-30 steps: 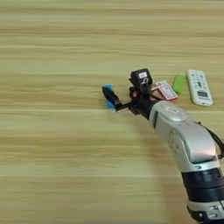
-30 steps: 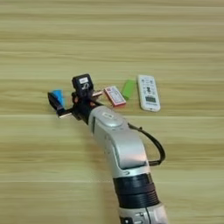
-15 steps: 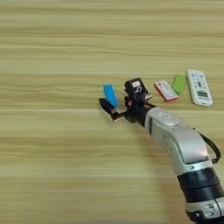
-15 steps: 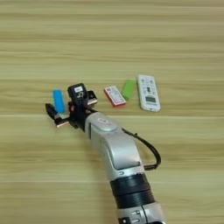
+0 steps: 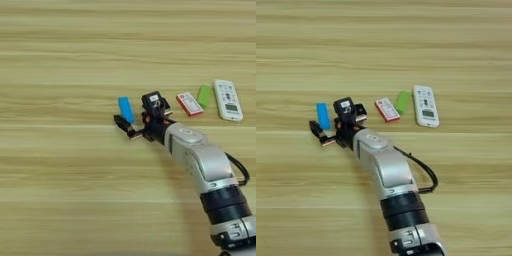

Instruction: Move the objects on the table

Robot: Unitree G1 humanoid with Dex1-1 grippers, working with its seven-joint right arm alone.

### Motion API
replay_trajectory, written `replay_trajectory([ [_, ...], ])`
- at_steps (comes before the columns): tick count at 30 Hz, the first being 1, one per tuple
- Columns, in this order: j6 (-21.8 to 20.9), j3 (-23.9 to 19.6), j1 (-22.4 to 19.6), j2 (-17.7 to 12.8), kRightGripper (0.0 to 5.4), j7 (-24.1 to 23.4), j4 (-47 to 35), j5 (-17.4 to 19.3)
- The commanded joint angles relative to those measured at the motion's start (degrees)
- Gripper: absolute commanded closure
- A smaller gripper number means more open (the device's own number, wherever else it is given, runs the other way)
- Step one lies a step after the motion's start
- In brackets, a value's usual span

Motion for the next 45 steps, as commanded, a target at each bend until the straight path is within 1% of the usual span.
replay_trajectory([
  [1,-3.1,-0.8,-4.5,-0.3,0.05,-0.1,-1.3,-0.5],
  [13,-3.7,-0.8,-5.7,-0.1,0.05,-0.4,2.1,-1.4],
  [22,-4.4,-0.2,-5.7,-0.2,0.05,0.0,3.1,-2.3],
  [35,-3.1,0.9,-5.0,-0.6,0.05,1.2,2.9,-3.6],
  [37,-2.9,1.1,-5.0,-0.7,0.31,1.4,2.9,-3.8],
  [39,-2.6,1.3,-4.9,-0.9,0.67,1.5,2.8,-3.9],
  [45,-1.8,2.0,-4.6,-1.1,1.31,2.0,2.7,-4.6],
])
